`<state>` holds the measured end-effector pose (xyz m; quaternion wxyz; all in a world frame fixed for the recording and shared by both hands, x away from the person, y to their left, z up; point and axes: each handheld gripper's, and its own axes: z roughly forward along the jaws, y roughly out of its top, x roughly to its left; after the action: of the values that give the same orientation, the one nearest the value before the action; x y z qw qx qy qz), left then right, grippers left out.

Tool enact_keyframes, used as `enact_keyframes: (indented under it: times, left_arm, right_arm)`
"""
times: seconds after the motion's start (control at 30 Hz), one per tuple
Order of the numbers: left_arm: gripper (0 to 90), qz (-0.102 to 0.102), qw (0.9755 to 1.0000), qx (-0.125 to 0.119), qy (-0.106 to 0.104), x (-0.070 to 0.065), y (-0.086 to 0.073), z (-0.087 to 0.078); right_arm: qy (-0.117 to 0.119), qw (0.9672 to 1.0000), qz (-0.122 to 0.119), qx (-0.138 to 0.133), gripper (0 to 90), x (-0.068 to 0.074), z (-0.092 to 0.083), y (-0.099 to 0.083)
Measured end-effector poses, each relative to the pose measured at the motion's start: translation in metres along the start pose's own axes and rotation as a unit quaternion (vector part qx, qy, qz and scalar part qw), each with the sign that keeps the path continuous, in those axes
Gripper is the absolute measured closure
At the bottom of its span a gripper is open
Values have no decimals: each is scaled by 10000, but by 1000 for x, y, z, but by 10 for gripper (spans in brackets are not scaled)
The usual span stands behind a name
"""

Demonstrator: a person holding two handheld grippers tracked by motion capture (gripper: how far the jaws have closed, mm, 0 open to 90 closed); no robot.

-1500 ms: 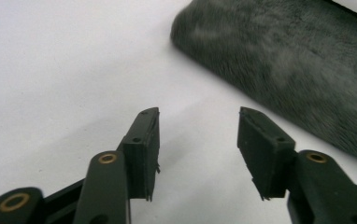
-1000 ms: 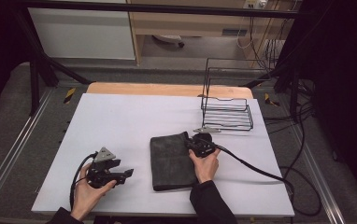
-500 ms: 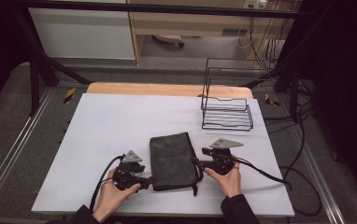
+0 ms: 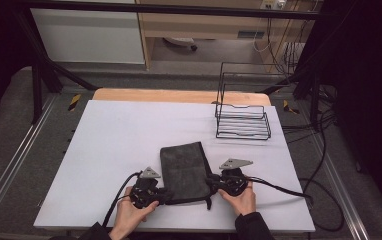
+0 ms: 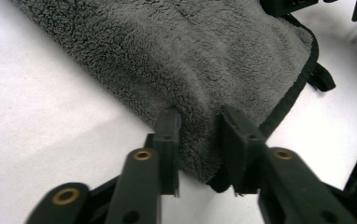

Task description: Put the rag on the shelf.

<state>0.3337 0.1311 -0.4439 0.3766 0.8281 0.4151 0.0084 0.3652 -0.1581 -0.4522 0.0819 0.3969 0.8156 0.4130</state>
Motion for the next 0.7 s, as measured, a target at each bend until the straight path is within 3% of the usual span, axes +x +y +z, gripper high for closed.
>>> enact_keyframes:
  times: [0.13,0.4,0.47,0.7]
  left_arm:
    - [856,19,10000,32,9,1,2,1]
    - [875,13,9999,97,-141,11,3,-9]
    - [876,74,9998,134,-120,17,3,-16]
    - [876,196,9994,283,-22,31,2,-29]
  right_arm:
    - [50,10000,62,-15,740,1,-1,0]
    - [55,9995,11,-296,519,0,-8,2]
    - [94,9990,118,-422,462,-3,-14,2]
    - [132,9988,107,-451,384,-5,-15,0]
